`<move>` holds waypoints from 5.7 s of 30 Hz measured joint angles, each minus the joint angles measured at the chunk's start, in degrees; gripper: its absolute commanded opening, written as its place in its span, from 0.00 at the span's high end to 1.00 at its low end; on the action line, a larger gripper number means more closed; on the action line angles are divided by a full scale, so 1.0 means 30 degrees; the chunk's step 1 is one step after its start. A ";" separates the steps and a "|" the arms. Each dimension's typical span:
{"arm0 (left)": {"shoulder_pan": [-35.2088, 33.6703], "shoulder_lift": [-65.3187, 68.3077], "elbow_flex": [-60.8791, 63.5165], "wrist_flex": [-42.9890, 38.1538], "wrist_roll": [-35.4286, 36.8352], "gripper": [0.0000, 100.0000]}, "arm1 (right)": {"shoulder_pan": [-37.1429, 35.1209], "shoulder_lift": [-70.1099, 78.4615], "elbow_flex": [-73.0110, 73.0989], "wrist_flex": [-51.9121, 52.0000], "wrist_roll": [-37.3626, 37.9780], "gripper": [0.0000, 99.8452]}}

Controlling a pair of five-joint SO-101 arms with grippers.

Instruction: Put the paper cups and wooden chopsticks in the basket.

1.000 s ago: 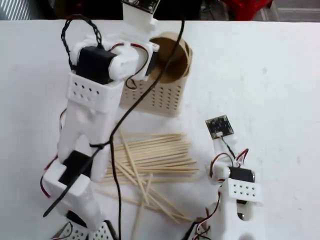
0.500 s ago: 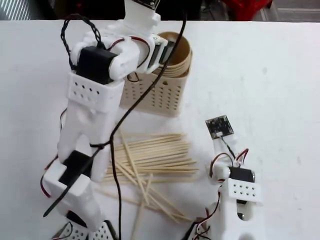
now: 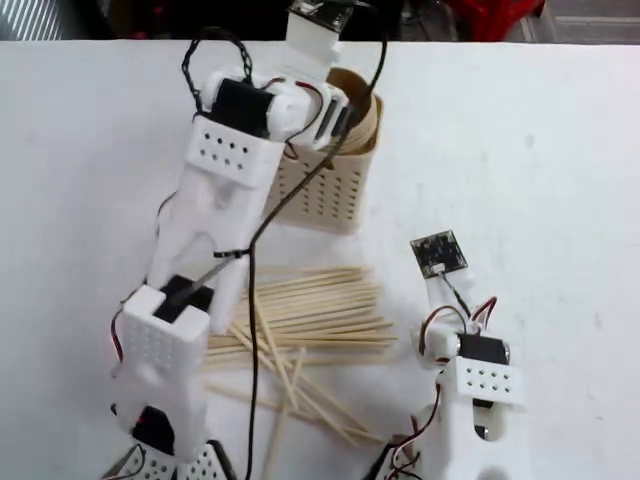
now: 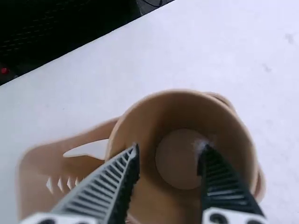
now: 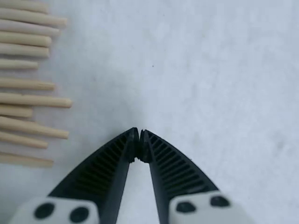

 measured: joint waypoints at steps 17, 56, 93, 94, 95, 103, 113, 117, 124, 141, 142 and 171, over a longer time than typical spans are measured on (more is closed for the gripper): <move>-0.3077 -0.4513 -0.5158 0.5099 -0.0029 0.78 | 0.0498 0.0000 0.0000 -0.0791 0.0000 0.98; -1.0813 -0.4484 2.2593 -1.1077 0.6388 0.77 | -0.7297 2.0249 -3.8945 1.0198 -0.9436 0.80; -1.0813 -0.4484 2.2593 -1.1077 0.6388 0.77 | -0.1026 2.3326 -4.2989 1.6996 -0.6330 0.98; -1.0813 -0.4484 2.2593 -1.1077 0.6388 0.77 | -0.0996 2.3150 -4.2989 1.6996 -0.6271 0.98; -1.0813 -0.4484 2.2593 -1.1077 0.6388 0.77 | -0.0908 2.2974 -4.2989 1.6996 -0.6212 0.98; -1.0901 -0.4484 2.2593 -1.1077 0.6388 0.77 | 0.0586 2.2447 -4.0674 1.6996 -0.5685 0.94; -1.0901 -0.4484 2.2593 -1.1077 0.6388 0.77 | 0.0674 2.2418 -4.0557 1.6967 -0.4513 0.68; -1.0901 -0.4484 2.2593 -1.1077 0.6388 0.77 | 0.0674 2.2418 -4.0674 1.6967 -0.4484 0.68; -1.0901 -0.4484 2.2593 -1.1077 0.6388 0.77 | 0.0205 1.9018 -4.2198 1.6967 -0.4484 0.77; -1.3333 -0.4396 2.2593 -1.3099 0.6388 0.77 | -1.6205 1.1194 -2.1802 1.2337 -0.1612 0.86; -1.3392 -0.4190 2.2564 -1.3304 0.6388 0.78 | -1.6645 1.1194 -2.0396 1.1341 -0.1553 0.85; -1.3832 -0.2579 2.2066 -1.3861 0.6388 0.78 | -1.7934 1.8989 -1.5912 0.0088 -0.5216 0.98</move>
